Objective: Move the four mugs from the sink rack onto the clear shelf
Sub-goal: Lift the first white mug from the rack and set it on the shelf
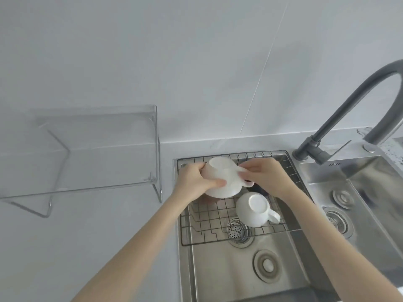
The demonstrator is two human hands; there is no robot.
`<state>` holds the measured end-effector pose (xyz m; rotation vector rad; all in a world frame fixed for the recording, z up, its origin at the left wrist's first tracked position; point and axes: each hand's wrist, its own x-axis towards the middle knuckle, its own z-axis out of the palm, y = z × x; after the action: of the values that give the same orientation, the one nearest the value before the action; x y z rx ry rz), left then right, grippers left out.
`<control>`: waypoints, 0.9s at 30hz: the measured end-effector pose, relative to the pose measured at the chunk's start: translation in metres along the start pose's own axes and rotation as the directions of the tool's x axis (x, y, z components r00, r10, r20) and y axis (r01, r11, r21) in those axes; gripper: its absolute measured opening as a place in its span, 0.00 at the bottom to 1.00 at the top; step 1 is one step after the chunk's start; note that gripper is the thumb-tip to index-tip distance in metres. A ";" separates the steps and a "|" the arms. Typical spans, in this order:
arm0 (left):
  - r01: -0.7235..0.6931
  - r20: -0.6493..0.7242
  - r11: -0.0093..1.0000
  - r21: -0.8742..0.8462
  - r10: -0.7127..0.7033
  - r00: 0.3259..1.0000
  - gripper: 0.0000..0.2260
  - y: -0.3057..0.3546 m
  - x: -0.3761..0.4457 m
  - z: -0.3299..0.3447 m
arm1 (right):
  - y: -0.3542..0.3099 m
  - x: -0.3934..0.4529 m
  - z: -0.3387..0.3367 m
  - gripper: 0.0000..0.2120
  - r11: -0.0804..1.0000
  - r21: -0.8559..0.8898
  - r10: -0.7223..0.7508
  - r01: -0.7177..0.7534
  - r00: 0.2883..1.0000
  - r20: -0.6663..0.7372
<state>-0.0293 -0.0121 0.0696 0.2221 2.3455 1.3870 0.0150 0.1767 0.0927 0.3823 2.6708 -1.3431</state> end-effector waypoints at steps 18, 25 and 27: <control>-0.022 -0.663 0.999 0.043 0.045 0.747 0.19 -0.001 0.014 -0.176 | -0.206 0.127 0.084 0.11 0.912 -0.030 -0.393 0.408 0.894 0.217; 0.018 -0.709 1.000 0.004 -0.010 0.706 0.23 -0.021 0.035 -0.170 | -0.197 0.153 0.105 0.11 0.914 -0.028 -0.387 0.404 0.893 0.230; 0.031 -0.720 0.999 0.016 -0.010 0.693 0.22 -0.025 0.038 -0.168 | -0.195 0.156 0.108 0.11 0.919 -0.021 -0.379 0.394 0.896 0.232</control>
<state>-0.1325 -0.1471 0.1092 -0.4413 2.9677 1.6387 -0.1890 0.0048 0.1432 -0.3133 2.6765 -1.2881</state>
